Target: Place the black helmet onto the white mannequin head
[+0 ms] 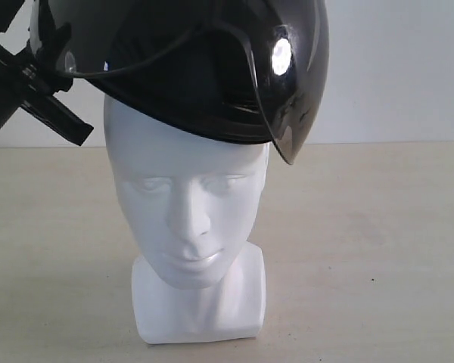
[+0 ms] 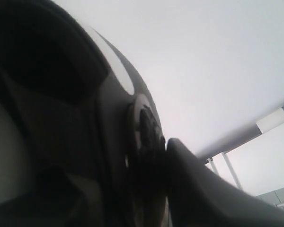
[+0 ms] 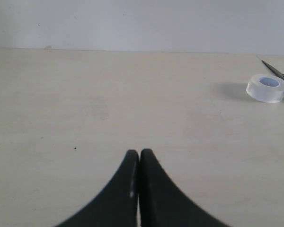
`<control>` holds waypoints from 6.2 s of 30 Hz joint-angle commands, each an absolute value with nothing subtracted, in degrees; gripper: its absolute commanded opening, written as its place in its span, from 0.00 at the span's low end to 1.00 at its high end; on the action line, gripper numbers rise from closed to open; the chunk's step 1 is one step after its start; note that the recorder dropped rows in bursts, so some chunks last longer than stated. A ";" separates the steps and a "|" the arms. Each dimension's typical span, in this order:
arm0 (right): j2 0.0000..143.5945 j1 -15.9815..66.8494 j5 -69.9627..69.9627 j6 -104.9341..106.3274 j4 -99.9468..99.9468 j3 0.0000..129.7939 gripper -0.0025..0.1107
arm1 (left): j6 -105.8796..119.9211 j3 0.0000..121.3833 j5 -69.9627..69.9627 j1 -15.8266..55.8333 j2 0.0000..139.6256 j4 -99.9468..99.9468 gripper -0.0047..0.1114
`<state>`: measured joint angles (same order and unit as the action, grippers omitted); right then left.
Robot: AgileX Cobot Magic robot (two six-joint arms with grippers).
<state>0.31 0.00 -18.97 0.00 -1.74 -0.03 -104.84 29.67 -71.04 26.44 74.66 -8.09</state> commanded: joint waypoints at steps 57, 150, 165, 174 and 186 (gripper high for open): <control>0.00 -0.07 -18.40 0.00 -2.10 0.00 0.02 | -98.42 23.68 -65.78 17.08 74.05 -18.64 0.08; 0.00 6.41 -18.70 0.00 -2.10 0.00 0.02 | -103.51 9.94 -30.92 14.28 69.65 -59.28 0.08; 0.00 6.41 -18.41 0.00 -2.10 0.00 0.02 | -99.14 9.94 -31.03 14.28 69.65 -52.16 0.08; 0.00 6.41 -18.11 2.49 -3.04 0.00 0.02 | -93.88 9.94 -31.03 14.28 69.65 -52.54 0.08; 0.00 6.41 -2.36 30.13 -5.75 0.00 0.02 | -94.64 9.94 -32.02 14.28 69.65 -58.52 0.08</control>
<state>0.31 6.24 -6.19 27.53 -5.41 -0.03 -94.27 10.25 -31.55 14.35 69.97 -57.85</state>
